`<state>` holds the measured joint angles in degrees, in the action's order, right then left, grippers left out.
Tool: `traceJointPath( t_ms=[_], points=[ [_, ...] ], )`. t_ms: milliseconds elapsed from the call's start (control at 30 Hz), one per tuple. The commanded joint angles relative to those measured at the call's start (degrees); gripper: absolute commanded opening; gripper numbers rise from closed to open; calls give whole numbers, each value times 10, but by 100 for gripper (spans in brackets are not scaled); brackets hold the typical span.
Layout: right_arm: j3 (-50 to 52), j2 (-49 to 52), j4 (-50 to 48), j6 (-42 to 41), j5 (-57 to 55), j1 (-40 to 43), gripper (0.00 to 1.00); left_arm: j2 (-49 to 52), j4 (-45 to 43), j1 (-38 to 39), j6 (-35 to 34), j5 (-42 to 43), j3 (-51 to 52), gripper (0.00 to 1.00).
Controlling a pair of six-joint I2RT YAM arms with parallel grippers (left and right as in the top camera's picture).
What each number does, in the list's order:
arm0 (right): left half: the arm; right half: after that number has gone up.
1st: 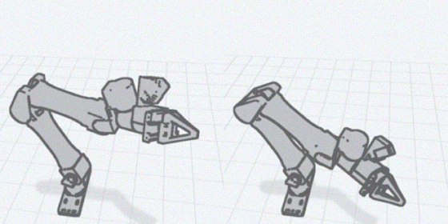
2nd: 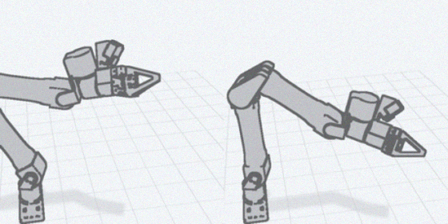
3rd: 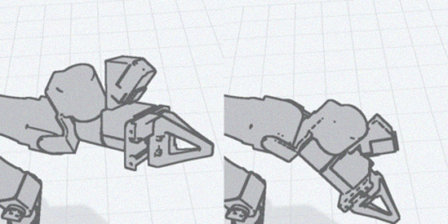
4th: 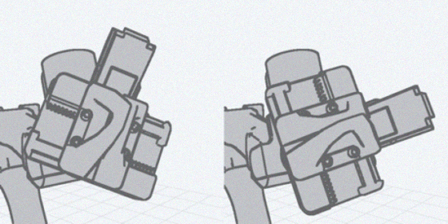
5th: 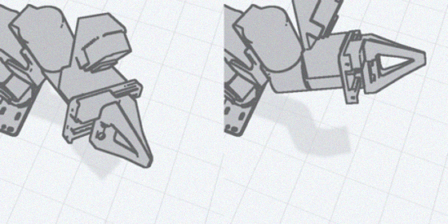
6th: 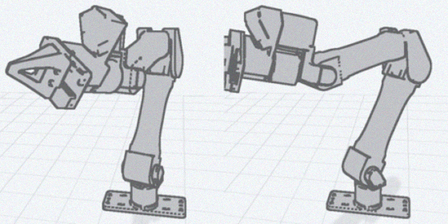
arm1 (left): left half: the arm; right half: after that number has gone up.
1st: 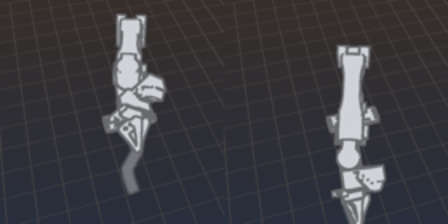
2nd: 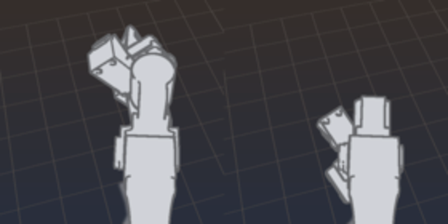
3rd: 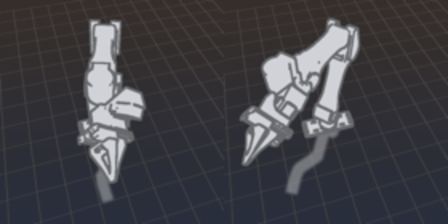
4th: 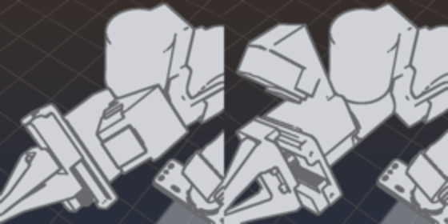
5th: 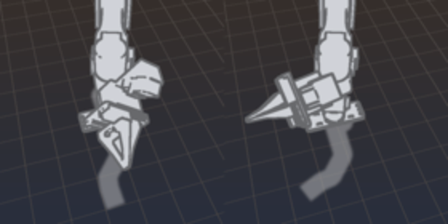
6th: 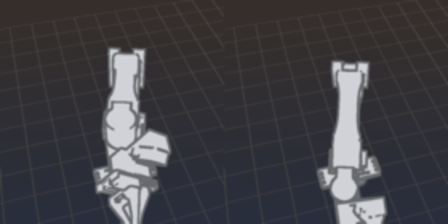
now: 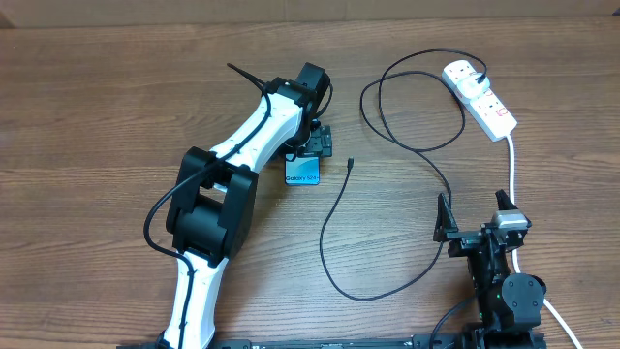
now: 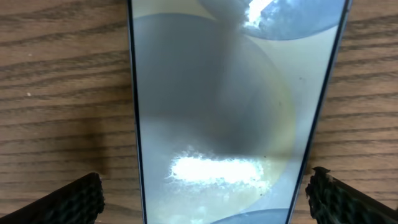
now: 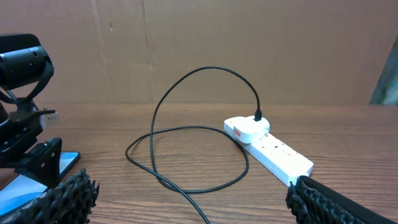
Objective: Plug charger to phone and switch on socket
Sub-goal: 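Adjust the left gripper around the phone and close on it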
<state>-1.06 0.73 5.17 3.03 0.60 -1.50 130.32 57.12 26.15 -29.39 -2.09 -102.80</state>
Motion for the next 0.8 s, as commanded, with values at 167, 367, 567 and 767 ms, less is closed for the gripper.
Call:
traceJointPath(
  t_ms=[167, 367, 567, 767],
  points=[
    [6, -6, -3, 2, -5, 2, 100, 7, -4, 0, 11, 6, -12, 100],
    [6, -6, -4, 2, -5, 2, 100, 26, -4, 1, 11, 7, -12, 100],
    [6, -6, -3, 2, -5, 2, 100, 35, -4, 1, 10, 9, -12, 100],
    [6, -6, -3, 2, -5, 2, 100, 35, -4, 1, 11, 6, -12, 100]
  ],
)
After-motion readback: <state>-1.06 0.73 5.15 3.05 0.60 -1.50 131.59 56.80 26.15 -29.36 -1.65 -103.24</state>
